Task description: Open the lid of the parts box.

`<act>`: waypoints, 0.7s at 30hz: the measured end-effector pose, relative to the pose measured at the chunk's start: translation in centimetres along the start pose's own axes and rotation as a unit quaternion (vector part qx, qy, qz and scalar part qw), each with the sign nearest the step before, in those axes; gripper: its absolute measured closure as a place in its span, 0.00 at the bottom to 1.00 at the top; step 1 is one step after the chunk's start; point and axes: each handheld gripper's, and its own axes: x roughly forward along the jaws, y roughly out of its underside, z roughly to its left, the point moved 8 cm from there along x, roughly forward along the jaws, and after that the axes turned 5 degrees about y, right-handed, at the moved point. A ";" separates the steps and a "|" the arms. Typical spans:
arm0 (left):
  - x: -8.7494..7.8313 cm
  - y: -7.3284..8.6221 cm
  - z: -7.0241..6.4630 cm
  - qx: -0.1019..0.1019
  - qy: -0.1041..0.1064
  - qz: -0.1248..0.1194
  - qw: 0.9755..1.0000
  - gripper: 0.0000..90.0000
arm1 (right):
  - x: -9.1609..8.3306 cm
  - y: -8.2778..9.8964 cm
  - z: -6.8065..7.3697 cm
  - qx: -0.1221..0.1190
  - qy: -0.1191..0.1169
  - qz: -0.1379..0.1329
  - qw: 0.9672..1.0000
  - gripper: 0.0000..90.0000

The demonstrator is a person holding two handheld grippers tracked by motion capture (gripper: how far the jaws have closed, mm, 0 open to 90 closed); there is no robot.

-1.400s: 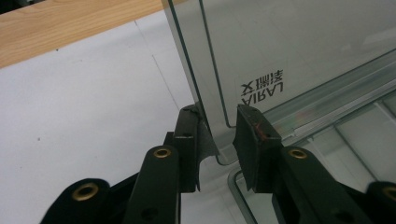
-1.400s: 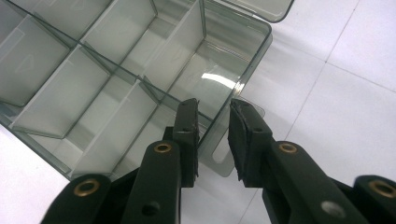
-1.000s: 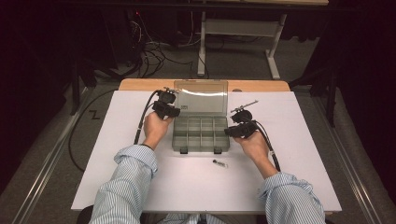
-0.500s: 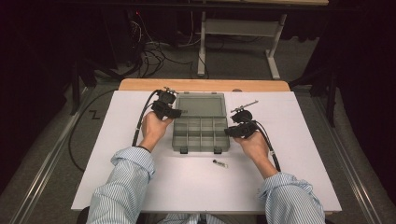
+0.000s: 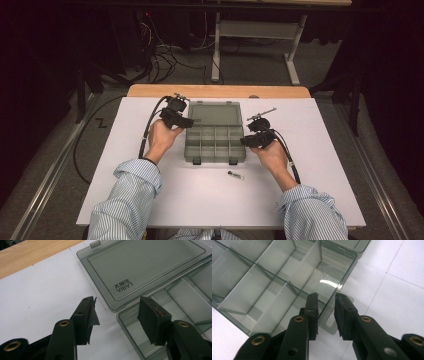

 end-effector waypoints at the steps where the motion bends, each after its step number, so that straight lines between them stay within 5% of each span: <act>1: 0.0 0.1 0.0 0.000 0.001 0.001 1.000 0.51 | 0.0 0.0 0.0 0.001 -0.001 0.001 1.000 0.83; 21: -1.8 1.4 -0.9 0.008 0.022 -0.007 1.000 0.49 | -0.1 0.0 0.2 -0.008 0.012 -0.005 1.000 0.84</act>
